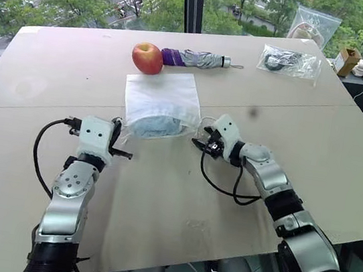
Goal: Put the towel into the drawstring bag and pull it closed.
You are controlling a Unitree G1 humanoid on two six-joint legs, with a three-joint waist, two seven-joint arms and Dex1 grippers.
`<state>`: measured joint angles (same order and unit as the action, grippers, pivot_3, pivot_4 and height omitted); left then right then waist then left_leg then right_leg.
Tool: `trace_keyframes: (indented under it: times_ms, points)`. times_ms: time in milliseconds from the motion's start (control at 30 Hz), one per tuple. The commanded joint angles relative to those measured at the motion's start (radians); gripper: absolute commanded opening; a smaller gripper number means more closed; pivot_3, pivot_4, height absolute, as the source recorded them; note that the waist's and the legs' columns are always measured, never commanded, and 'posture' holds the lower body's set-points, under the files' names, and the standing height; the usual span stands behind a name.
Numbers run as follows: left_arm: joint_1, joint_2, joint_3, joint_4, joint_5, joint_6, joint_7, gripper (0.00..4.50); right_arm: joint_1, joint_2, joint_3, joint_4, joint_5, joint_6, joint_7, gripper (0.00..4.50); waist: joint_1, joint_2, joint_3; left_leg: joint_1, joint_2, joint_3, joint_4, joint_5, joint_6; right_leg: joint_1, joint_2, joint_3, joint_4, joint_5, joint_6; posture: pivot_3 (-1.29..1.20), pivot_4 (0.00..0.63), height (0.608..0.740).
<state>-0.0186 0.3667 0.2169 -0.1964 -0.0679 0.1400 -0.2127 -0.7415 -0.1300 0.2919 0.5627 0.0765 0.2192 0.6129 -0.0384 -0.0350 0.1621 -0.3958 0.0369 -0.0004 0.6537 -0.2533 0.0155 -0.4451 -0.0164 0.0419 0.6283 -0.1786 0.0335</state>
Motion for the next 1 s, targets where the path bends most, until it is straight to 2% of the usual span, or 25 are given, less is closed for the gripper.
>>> trace_keyframes:
  times_ms: [33, 67, 100, 133, 200, 300, 600, 733, 1000]
  points:
    - [0.007, 0.006, 0.008, -0.054, 0.009, -0.005, 0.007, 0.00, -0.015, 0.006, -0.049, 0.035, 0.006, 0.107, -0.021, 2.70, 0.001, 0.000, 0.000, 0.000, 0.000, -0.001, 0.000, 0.000, 0.000, 0.000, 0.000, -0.001, 0.000, 0.000, 0.000, 0.00, 0.150, 0.740]
    - [0.011, 0.004, 0.010, -0.058, 0.011, -0.004, 0.010, 0.00, -0.009, 0.000, -0.040, 0.017, 0.004, 0.132, 0.002, 2.42, 0.002, 0.000, 0.000, 0.001, 0.000, -0.001, 0.000, 0.000, 0.000, 0.001, 0.000, -0.001, 0.000, 0.000, 0.000, 0.00, 0.150, 0.740]
    - [0.015, 0.002, 0.012, -0.063, 0.013, -0.003, 0.013, 0.00, -0.003, -0.006, -0.029, 0.001, -0.004, 0.141, 0.018, 1.90, 0.002, 0.000, 0.000, 0.001, 0.000, -0.001, 0.000, 0.000, 0.000, 0.001, 0.000, -0.001, 0.000, 0.000, 0.000, 0.00, 0.150, 0.740]
    - [0.019, -0.001, 0.013, -0.067, 0.013, -0.002, 0.016, 0.00, 0.003, -0.012, -0.022, -0.012, -0.012, 0.144, 0.026, 1.77, 0.002, 0.000, -0.001, 0.001, 0.000, -0.001, 0.000, 0.000, 0.000, 0.001, 0.000, -0.001, 0.000, 0.000, 0.000, 0.00, 0.150, 0.740]
    - [0.019, -0.002, 0.020, -0.069, 0.013, -0.001, 0.023, 0.00, 0.021, -0.039, 0.004, -0.042, -0.046, 0.129, 0.040, 0.93, 0.002, 0.000, -0.001, 0.001, 0.000, -0.001, 0.000, 0.000, 0.000, 0.002, 0.000, -0.001, -0.001, 0.000, 0.000, 0.00, 0.150, 0.740]
    - [0.015, 0.002, 0.025, -0.065, 0.013, -0.004, 0.028, 0.00, 0.027, -0.055, -0.014, -0.073, -0.062, 0.076, 0.014, 0.02, 0.003, 0.000, -0.001, 0.000, 0.000, -0.001, 0.000, 0.000, 0.000, 0.001, 0.000, -0.001, -0.001, 0.000, 0.000, 0.00, 0.150, 0.740]
    - [-0.080, 0.086, 0.046, -0.031, 0.091, -0.055, 0.054, 0.00, -0.074, -0.051, -0.217, -0.080, -0.035, -0.199, -0.194, 0.02, 0.001, 0.000, 0.000, 0.000, 0.000, -0.002, 0.001, 0.000, 0.000, 0.001, 0.000, -0.001, 0.000, 0.000, 0.000, 0.00, 0.150, 0.740]
    - [-0.213, 0.180, 0.104, -0.010, 0.174, -0.088, 0.132, 0.00, -0.149, -0.072, -0.301, -0.049, -0.071, -0.361, -0.365, 0.02, -0.001, 0.000, 0.000, -0.001, 0.000, -0.002, 0.000, 0.000, 0.000, -0.001, 0.001, -0.001, 0.000, 0.000, 0.000, 0.00, 0.150, 0.740]
    - [-0.472, 0.289, 0.122, 0.051, 0.166, -0.050, 0.116, 0.00, -0.267, -0.123, -0.397, -0.017, -0.133, -0.514, -0.614, 0.02, -0.001, 0.000, 0.001, -0.004, 0.000, 0.000, -0.002, 0.000, -0.001, -0.002, -0.002, -0.001, -0.002, 0.000, 0.000, 0.00, 0.150, 0.740]
